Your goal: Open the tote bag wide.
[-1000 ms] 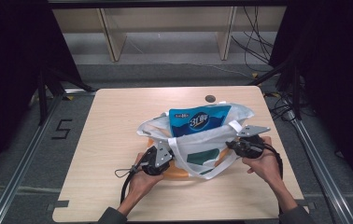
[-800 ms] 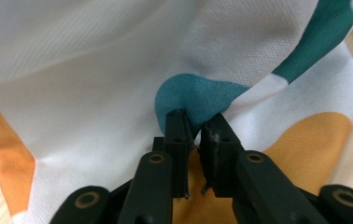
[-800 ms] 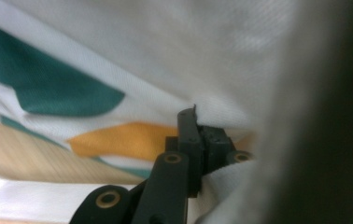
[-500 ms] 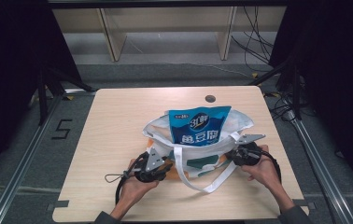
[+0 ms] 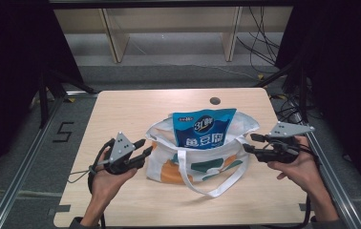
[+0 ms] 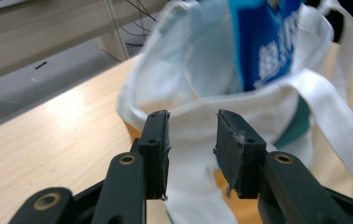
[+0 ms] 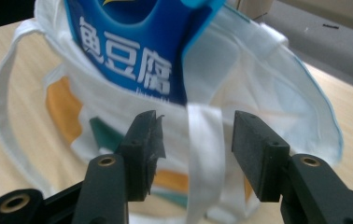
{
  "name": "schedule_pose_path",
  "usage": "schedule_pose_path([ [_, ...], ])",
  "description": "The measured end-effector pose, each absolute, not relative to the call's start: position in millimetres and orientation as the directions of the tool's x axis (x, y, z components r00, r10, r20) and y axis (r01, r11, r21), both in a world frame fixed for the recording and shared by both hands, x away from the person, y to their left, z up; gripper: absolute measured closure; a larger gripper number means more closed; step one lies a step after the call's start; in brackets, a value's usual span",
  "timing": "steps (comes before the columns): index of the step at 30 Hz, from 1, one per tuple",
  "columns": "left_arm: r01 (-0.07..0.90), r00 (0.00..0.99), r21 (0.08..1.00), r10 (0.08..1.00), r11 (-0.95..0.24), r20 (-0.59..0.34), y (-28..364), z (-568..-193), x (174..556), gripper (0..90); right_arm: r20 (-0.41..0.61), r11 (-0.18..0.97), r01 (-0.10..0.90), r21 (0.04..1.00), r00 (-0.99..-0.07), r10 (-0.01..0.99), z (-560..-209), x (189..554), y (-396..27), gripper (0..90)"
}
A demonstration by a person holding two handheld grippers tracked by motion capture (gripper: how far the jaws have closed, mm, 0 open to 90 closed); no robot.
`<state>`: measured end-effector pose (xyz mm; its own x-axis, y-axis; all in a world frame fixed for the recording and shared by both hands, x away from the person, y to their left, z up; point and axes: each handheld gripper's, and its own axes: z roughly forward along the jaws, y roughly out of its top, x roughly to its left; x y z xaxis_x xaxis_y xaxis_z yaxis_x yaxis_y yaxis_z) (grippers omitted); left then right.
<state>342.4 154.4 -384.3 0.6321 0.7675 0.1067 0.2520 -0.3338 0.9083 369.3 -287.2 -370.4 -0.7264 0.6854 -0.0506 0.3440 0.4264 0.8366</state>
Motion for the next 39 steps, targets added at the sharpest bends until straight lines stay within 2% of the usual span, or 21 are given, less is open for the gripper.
schedule_pose_path([
  [1,0.238,0.633,0.91,0.765,-0.338,0.119,154.2,-381.5,349.0,63.0,-0.047,0.428,0.351,0.833,-0.725,0.687,-370.4,372.0,-281.4,51.4],
  [4,0.281,0.591,0.914,0.803,-0.293,0.075,153.2,-377.6,367.7,56.9,-0.085,0.465,0.298,0.833,-0.762,0.642,-373.9,384.7,-265.0,48.2],
  [6,0.323,0.563,0.911,0.826,-0.258,0.034,153.6,-378.2,384.2,51.9,-0.102,0.509,0.292,0.81,-0.784,0.612,-377.8,392.3,-252.1,41.9],
  [8,0.366,0.583,0.894,0.812,-0.259,-0.003,150.8,-385.1,401.6,51.7,-0.121,0.522,0.27,0.809,-0.792,0.598,-379.4,395.1,-249.2,41.6],
  [9,0.372,0.579,0.893,0.815,-0.254,-0.01,149.5,-388.8,406.3,55.8,-0.104,0.529,0.278,0.802,-0.806,0.582,-384.2,401.7,-246.4,40.2],
  [10,0.384,0.577,0.889,0.817,-0.249,-0.02,148.1,-394.6,411.9,55.8,-0.104,0.529,0.278,0.802,-0.806,0.582,-384.2,401.7,-246.4,40.2],
  [11,0.401,0.587,0.884,0.808,-0.24,-0.047,145.6,-407.9,421.2,66.3,-0.095,0.553,0.296,0.779,-0.815,0.572,-393.3,406.6,-246.6,45.7],
  [12,0.401,0.587,0.884,0.808,-0.24,-0.047,145.6,-407.9,421.2,69.1,-0.1,0.569,0.291,0.769,-0.824,0.557,-396.4,407.2,-247.4,51.0],
  [13,0.404,0.588,0.879,0.808,-0.252,-0.039,144.8,-413.6,424.1,69.1,-0.1,0.569,0.291,0.769,-0.824,0.557,-396.4,407.2,-247.4,51.0],
  [14,0.405,0.59,0.87,0.808,-0.28,-0.014,144.0,-418.5,426.1,74.7,-0.106,0.606,0.282,0.744,-0.845,0.524,-405.1,406.6,-249.3,70.0],
  [15,0.407,0.595,0.862,0.804,-0.302,0.001,143.4,-424.4,428.2,74.7,-0.106,0.606,0.282,0.744,-0.845,0.524,-405.1,406.6,-249.3,70.0],
  [17,0.425,0.607,0.836,0.794,-0.348,0.022,144.4,-438.4,432.1,79.3,-0.103,0.645,0.274,0.713,-0.87,0.483,-419.8,405.8,-249.5,81.4],
  [23,0.472,0.611,0.78,0.79,-0.41,0.046,139.7,-474.3,437.9,81.2,-0.072,0.696,0.318,0.644,-0.88,0.47,-448.2,398.5,-237.4,82.8],
  [25,0.507,0.615,0.73,0.786,-0.459,0.067,135.5,-500.0,441.7,81.7,-0.043,0.721,0.352,0.597,-0.883,0.467,-475.5,396.8,-228.7,83.0],
  [28,0.524,0.601,0.734,0.798,-0.432,0.04,133.1,-509.5,443.7,81.9,-0.04,0.729,0.378,0.571,-0.874,0.484,-490.6,396.3,-223.3,83.0],
  [31,0.516,0.605,0.729,0.794,-0.449,0.061,134.7,-500.6,441.7,79.9,-0.042,0.726,0.376,0.576,-0.873,0.485,-483.4,396.6,-223.9,78.3],
  [33,0.514,0.6,0.742,0.799,-0.431,0.049,139.6,-493.6,439.4,73.7,-0.034,0.708,0.392,0.587,-0.862,0.506,-474.9,393.5,-227.6,63.8],
  [34,0.5,0.607,0.757,0.794,-0.42,0.04,145.0,-485.5,437.9,66.8,-0.015,0.656,0.404,0.638,-0.844,0.535,-460.3,390.7,-233.4,55.6],
  [37,0.487,0.593,0.798,0.805,-0.354,-0.005,149.9,-472.8,435.4,62.4,0.003,0.593,0.383,0.708,-0.841,0.54,-436.9,387.7,-243.5,51.0],
  [38,0.477,0.587,0.815,0.81,-0.33,-0.015,151.1,-468.1,434.5,59.7,0.014,0.564,0.361,0.743,-0.85,0.526,-421.6,385.8,-250.3,49.4],
  [39,0.463,0.585,0.833,0.811,-0.303,-0.03,152.5,-459.9,432.8,57.6,-0.012,0.5,0.321,0.804,-0.833,0.553,-399.1,383.1,-260.4,48.1],
])
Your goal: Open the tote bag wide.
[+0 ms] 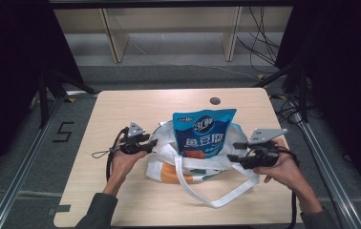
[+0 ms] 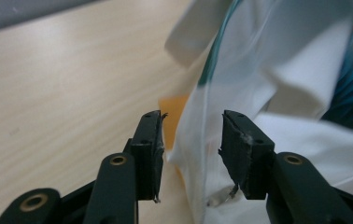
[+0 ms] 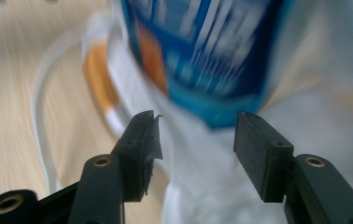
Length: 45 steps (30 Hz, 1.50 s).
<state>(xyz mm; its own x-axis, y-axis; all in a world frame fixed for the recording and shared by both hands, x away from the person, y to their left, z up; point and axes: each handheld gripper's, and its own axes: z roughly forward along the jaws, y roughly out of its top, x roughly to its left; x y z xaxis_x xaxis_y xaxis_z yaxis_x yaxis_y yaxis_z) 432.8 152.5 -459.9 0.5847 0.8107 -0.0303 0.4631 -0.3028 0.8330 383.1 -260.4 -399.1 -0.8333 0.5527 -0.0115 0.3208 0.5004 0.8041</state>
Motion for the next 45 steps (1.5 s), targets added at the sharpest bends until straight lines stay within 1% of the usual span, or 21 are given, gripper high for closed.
schedule_pose_path([
  [2,0.435,0.588,0.847,0.809,-0.305,-0.011,153.4,-447.4,430.5,56.9,-0.021,0.485,0.313,0.817,-0.823,0.568,-391.7,382.8,-263.6,48.4],
  [5,0.411,0.584,0.864,0.812,-0.293,-0.003,149.4,-438.9,429.1,57.4,-0.122,0.452,0.271,0.85,-0.734,0.669,-372.8,393.8,-273.6,49.9],
  [9,0.412,0.589,0.851,0.808,-0.325,0.023,145.0,-442.4,430.8,57.9,-0.133,0.457,0.314,0.833,-0.688,0.714,-381.4,412.2,-274.4,49.4],
  [10,0.414,0.584,0.85,0.812,-0.325,0.026,144.1,-444.5,432.3,58.2,-0.152,0.486,0.308,0.818,-0.699,0.699,-384.8,417.0,-274.5,52.2],
  [11,0.419,0.583,0.846,0.812,-0.33,0.028,144.1,-446.0,434.3,61.6,-0.151,0.501,0.319,0.804,-0.706,0.692,-397.0,427.2,-269.8,69.5],
  [13,0.413,0.578,0.855,0.816,-0.314,0.021,142.9,-446.7,436.8,68.6,-0.165,0.502,0.313,0.806,-0.696,0.699,-399.1,431.8,-269.5,74.8],
  [14,0.405,0.569,0.861,0.822,-0.308,0.027,141.8,-446.7,441.0,71.9,-0.202,0.499,0.306,0.811,-0.653,0.73,-402.0,445.9,-270.6,86.3],
  [15,0.403,0.556,0.87,0.831,-0.283,0.013,139.4,-447.9,443.7,71.9,-0.202,0.499,0.306,0.811,-0.653,0.73,-402.0,445.9,-270.6,86.3],
  [16,0.406,0.551,0.873,0.834,-0.268,0.0,134.9,-453.7,453.3,78.8,-0.227,0.496,0.313,0.81,-0.612,0.757,-408.0,460.0,-274.8,87.8],
  [18,0.426,0.548,0.854,0.836,-0.3,0.02,132.2,-459.9,459.9,81.8,-0.224,0.498,0.334,0.8,-0.604,0.765,-415.1,468.4,-277.2,87.9],
  [20,0.475,0.562,0.798,0.826,-0.372,0.05,127.0,-482.4,476.7,84.1,-0.222,0.539,0.42,0.73,-0.599,0.769,-449.8,485.5,-279.3,88.1],
  [22,0.528,0.553,0.768,0.833,-0.363,0.014,122.8,-503.5,484.3,84.1,-0.184,0.534,0.491,0.688,-0.594,0.783,-473.3,491.8,-282.1,87.9],
  [24,0.536,0.545,0.771,0.839,-0.345,-0.004,120.1,-510.5,485.2,84.5,-0.148,0.521,0.523,0.675,-0.596,0.789,-491.8,494.0,-284.8,87.9],
  [28,0.512,0.565,0.744,0.821,-0.429,0.084,118.3,-509.4,479.8,83.9,-0.156,0.534,0.523,0.664,-0.602,0.783,-496.0,493.3,-283.0,87.9],
  [31,0.526,0.547,0.748,0.835,-0.404,0.066,124.6,-504.5,477.6,69.4,-0.166,0.53,0.524,0.667,-0.589,0.791,-491.0,490.7,-282.5,84.1],
  [32,0.521,0.528,0.767,0.847,-0.375,0.055,126.8,-499.3,475.7,62.7,-0.157,0.497,0.54,0.679,-0.556,0.817,-478.7,487.5,-285.1,72.7],
  [35,0.5,0.522,0.808,0.853,-0.311,0.005,133.2,-475.5,463.0,57.0,-0.108,0.424,0.513,0.746,-0.535,0.838,-450.0,475.2,-294.4,61.8],
  [39,0.421,0.558,0.86,0.83,-0.29,0.007,132.7,-443.4,438.6,58.4,-0.095,0.401,0.435,0.806,-0.574,0.813,-418.5,455.5,-302.3,58.7],
  [40,0.409,0.608,0.873,0.793,-0.266,-0.044,125.9,-438.7,423.7,59.5,0.008,0.349,0.437,0.829,-0.634,0.773,-401.6,434.2,-297.9,57.4],
  [43,0.398,0.659,0.868,0.751,-0.296,-0.045,118.7,-440.8,410.6,61.2,0.016,0.388,0.391,0.834,-0.721,0.693,-395.3,416.5,-287.7,54.9],
  [45,0.423,0.694,0.857,0.714,-0.293,-0.098,113.9,-445.9,402.0,60.7,-0.029,0.482,0.331,0.811,-0.801,0.598,-394.4,402.4,-268.3,53.3],
])
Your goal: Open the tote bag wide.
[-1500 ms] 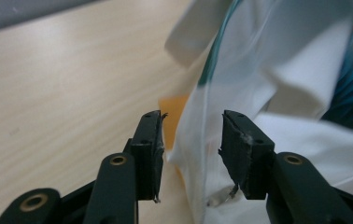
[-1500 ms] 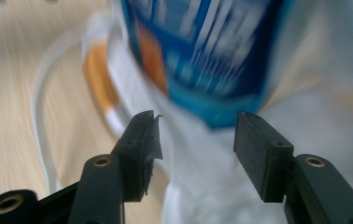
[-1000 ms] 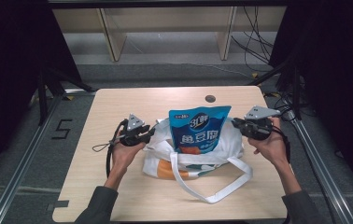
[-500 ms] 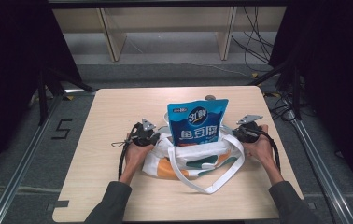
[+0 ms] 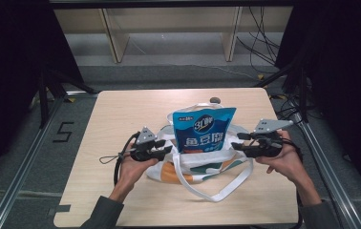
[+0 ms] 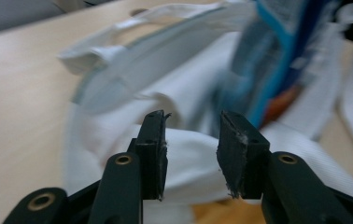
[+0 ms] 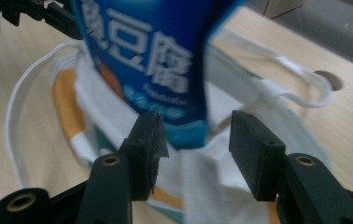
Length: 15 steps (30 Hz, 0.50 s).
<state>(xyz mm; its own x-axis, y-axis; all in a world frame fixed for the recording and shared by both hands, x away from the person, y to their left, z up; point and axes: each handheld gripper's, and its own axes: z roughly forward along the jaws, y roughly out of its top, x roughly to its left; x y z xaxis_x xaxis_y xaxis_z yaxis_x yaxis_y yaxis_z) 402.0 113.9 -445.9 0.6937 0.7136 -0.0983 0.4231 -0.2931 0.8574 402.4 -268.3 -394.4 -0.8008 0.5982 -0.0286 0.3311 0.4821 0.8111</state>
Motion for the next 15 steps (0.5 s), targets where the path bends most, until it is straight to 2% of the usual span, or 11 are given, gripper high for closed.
schedule_pose_path([
  [1,0.45,0.708,0.853,0.688,-0.263,-0.161,109.9,-451.7,396.6,61.6,-0.025,0.494,0.338,0.801,-0.806,0.592,-396.1,400.2,-261.7,51.9],
  [5,0.416,0.732,0.858,0.671,-0.3,-0.12,109.7,-455.4,396.1,58.1,-0.065,0.551,0.331,0.766,-0.814,0.578,-406.4,404.2,-253.2,51.7],
  [7,0.433,0.75,0.848,0.644,-0.306,-0.151,113.2,-461.3,398.6,57.2,-0.063,0.573,0.341,0.745,-0.819,0.57,-418.2,408.0,-252.1,61.9],
  [10,0.426,0.766,0.832,0.631,-0.356,-0.123,110.0,-476.5,397.8,68.4,-0.041,0.628,0.34,0.7,-0.859,0.511,-437.6,410.1,-249.7,77.1],
  [11,0.418,0.767,0.834,0.632,-0.36,-0.111,108.3,-479.0,396.8,71.8,-0.043,0.649,0.348,0.677,-0.861,0.506,-442.9,408.9,-247.9,79.4],
  [13,0.383,0.796,0.808,0.604,-0.448,-0.042,103.3,-483.3,393.7,80.1,-0.037,0.692,0.367,0.621,-0.869,0.494,-452.6,406.3,-242.7,81.4],
  [14,0.345,0.811,0.801,0.585,-0.489,0.007,101.6,-485.7,394.1,82.3,-0.043,0.711,0.367,0.6,-0.872,0.487,-463.6,405.1,-237.8,82.6],
  [15,0.36,0.807,0.789,0.591,-0.498,0.005,99.4,-489.3,393.0,84.8,-0.067,0.728,0.389,0.565,-0.857,0.51,-481.1,405.6,-232.0,82.8],
])
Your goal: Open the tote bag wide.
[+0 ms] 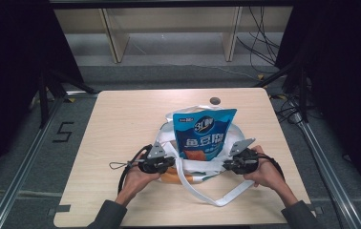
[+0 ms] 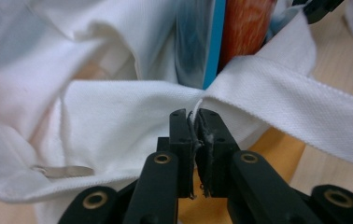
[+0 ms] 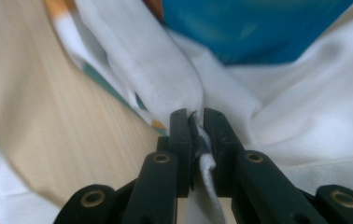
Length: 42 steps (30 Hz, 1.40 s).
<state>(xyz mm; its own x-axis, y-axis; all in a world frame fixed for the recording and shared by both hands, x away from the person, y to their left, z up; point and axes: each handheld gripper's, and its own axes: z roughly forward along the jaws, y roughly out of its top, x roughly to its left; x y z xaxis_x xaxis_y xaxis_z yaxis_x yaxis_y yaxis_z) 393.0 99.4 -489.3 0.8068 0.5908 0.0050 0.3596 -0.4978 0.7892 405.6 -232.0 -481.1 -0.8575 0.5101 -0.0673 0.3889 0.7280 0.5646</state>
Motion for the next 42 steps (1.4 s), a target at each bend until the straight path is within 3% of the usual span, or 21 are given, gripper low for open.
schedule_pose_path([
  [7,0.346,0.801,0.76,0.595,-0.55,0.066,95.1,-501.1,387.8,86.1,-0.025,0.69,0.411,0.595,-0.849,0.528,-487.1,406.6,-234.5,82.3],
  [9,0.367,0.796,0.763,0.605,-0.532,0.039,95.4,-499.5,386.9,85.5,-0.03,0.695,0.406,0.594,-0.852,0.523,-486.5,407.4,-234.9,81.2],
  [12,0.368,0.79,0.79,0.613,-0.49,0.011,100.8,-482.4,388.5,80.2,0.003,0.668,0.426,0.61,-0.844,0.536,-472.1,405.2,-239.3,71.4],
  [19,0.375,0.746,0.867,0.662,-0.327,-0.073,110.6,-441.6,389.2,81.0,-0.025,0.524,0.35,0.776,-0.814,0.58,-423.3,401.9,-254.7,76.5],
  [21,0.428,0.737,0.86,0.657,-0.276,-0.156,104.1,-447.3,389.0,80.8,-0.048,0.511,0.337,0.791,-0.797,0.601,-419.4,403.1,-253.3,77.0],
  [22,0.439,0.747,0.845,0.647,-0.305,-0.155,97.4,-453.6,388.7,80.8,-0.059,0.523,0.336,0.783,-0.797,0.601,-420.0,403.9,-252.3,77.5],
  [23,0.422,0.752,0.827,0.652,-0.373,-0.09,89.0,-463.2,388.9,80.7,-0.079,0.536,0.343,0.772,-0.784,0.616,-428.2,405.6,-245.9,80.2],
  [26,0.481,0.741,0.811,0.649,-0.333,-0.173,82.6,-474.0,385.6,83.2,-0.088,0.563,0.362,0.743,-0.781,0.618,-442.7,413.9,-242.1,83.1],
  [29,0.471,0.78,0.783,0.606,-0.406,-0.155,78.5,-479.4,375.7,86.1,-0.072,0.578,0.385,0.72,-0.787,0.613,-452.0,415.7,-238.8,84.3],
  [32,0.44,0.811,0.731,0.581,-0.521,-0.073,71.3,-489.8,367.7,87.6,-0.066,0.606,0.413,0.68,-0.789,0.611,-469.0,416.1,-231.2,86.4],
  [34,0.445,0.808,0.716,0.586,-0.538,-0.063,67.6,-506.1,368.9,89.3,-0.034,0.607,0.445,0.658,-0.788,0.614,-477.8,416.0,-228.1,88.2],
  [39,0.439,0.806,0.708,0.59,-0.553,-0.038,66.4,-502.7,367.2,88.7,-0.062,0.622,0.439,0.649,-0.784,0.618,-494.9,417.9,-222.3,89.4],
  [42,0.436,0.797,0.736,0.602,-0.518,-0.049,71.1,-490.8,367.8,82.8,-0.084,0.632,0.421,0.651,-0.787,0.611,-488.4,418.2,-224.5,86.4],
])
